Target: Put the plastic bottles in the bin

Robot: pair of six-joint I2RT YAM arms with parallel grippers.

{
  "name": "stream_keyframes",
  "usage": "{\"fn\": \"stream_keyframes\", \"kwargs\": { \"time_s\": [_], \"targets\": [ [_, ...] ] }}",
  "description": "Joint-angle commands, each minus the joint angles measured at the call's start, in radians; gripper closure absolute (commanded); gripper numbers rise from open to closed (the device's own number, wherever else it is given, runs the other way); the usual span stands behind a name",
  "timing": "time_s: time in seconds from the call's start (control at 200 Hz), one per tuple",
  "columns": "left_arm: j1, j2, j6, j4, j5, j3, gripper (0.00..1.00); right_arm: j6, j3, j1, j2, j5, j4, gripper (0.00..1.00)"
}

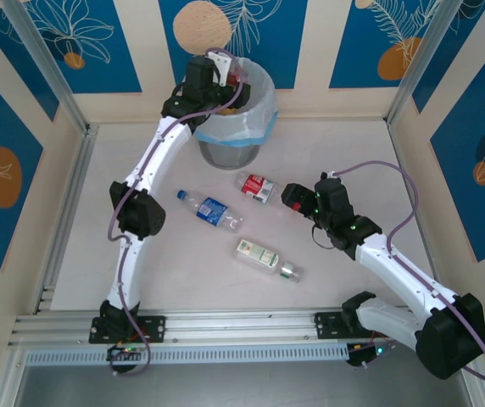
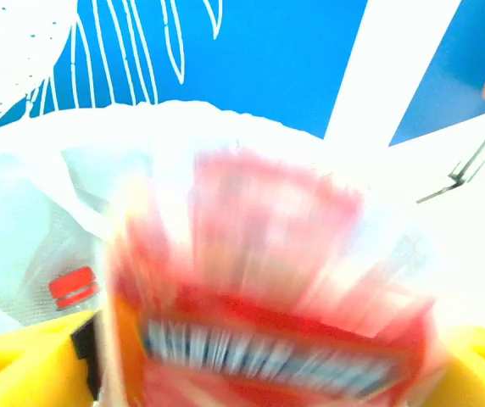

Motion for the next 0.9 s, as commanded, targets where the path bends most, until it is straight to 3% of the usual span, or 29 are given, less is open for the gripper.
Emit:
{"fn": "stream_keyframes", "kwargs": {
  "time_s": [0.0,0.18,0.29,0.43,0.545,0.705,0.895],
  "targets": [
    [0.012,-0.011,0.019,0.050,-0.018,0.041,0.05,0.020,-0.010,-0.004,-0.018,0.009,-0.003,0.02],
    [0.015,-0.067,0.043,0.048,-0.047,0.041,0.01,0.009,-0.009,-0.004,-0.014,0.007,0.006,0.02],
    [0.015,-0.108,0.040,0.018,0.001,0.042,0.01,-0.015,-0.011,-0.005,0.001,0.007,0.012,0.02],
    [0.001,-0.198,0.081,-0.025,0.079,-0.003,0.01,-0.192,0.016,-0.007,0.064,-0.066,0.020,0.01],
    [-0.013,-0.345,0.097,0.059,0.079,-0.211,0.01,-0.368,0.080,-0.018,0.156,-0.125,-0.038,0.01],
    [-0.020,-0.539,0.075,0.180,0.112,-0.507,0.01,-0.511,0.202,-0.032,0.300,-0.097,-0.148,0.00],
    [-0.020,-0.744,0.020,0.255,0.068,-0.808,0.01,-0.739,0.319,-0.064,0.458,-0.296,-0.244,0.00]
  ]
}}
